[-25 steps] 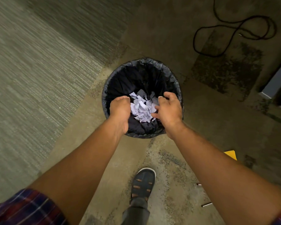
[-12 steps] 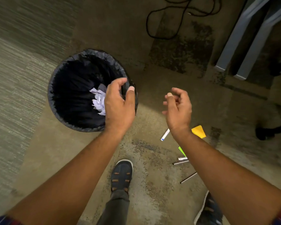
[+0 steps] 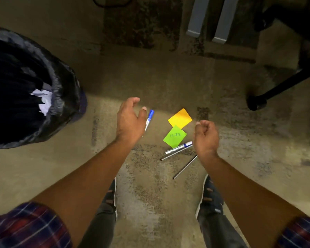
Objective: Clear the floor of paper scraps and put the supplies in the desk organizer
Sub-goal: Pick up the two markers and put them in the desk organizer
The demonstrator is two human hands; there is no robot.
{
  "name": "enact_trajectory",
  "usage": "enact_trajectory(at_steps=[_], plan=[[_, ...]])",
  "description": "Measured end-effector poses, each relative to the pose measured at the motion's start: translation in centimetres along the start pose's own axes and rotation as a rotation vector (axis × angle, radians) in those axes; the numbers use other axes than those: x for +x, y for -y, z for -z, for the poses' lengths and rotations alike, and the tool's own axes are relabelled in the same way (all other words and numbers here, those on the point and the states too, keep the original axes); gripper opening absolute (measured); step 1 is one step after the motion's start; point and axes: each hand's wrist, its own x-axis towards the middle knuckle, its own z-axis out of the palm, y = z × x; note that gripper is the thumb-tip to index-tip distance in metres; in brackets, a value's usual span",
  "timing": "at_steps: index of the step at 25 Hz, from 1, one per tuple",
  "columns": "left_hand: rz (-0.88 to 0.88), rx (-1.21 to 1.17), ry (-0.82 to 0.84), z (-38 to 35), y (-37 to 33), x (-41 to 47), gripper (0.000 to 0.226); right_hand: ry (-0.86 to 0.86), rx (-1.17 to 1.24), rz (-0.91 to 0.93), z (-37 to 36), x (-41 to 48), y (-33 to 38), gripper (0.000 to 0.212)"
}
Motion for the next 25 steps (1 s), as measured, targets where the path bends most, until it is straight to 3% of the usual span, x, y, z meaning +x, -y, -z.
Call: enact_trajectory(at_steps=[5,10,15,20,23,25], plan=[[0.145,0.143,0.099,-5.9,4.4,0.7,0.036,0.093,-0.121,-0.186,-1.6,1.3,-7.9,0.022],[0.160,0.309,0.164,-9.6,8.0,2.3,0.029,0.159,-0.261,-0.280,-5.9,1.9,-12.2,0.030],[0.209,0.380,0.192,-11.5,10.1,3.5,0.039,0.189,-0.562,-0.311,-8.5,2.6,-13.3,0.059],[0.205,0.460,0.226,-12.4,11.1,4.1,0.029,0.179,-0.627,-0.316,-9.4,3.4,-13.4,0.051],[0.258,0.377,0.202,-11.8,10.4,4.3,0.017,0.161,-0.610,-0.343,-9.2,3.1,-12.8,0.048],[0.348,0.228,0.185,-10.9,9.9,3.6,0.022,0.164,-0.584,-0.347,-8.5,2.5,-11.8,0.048]])
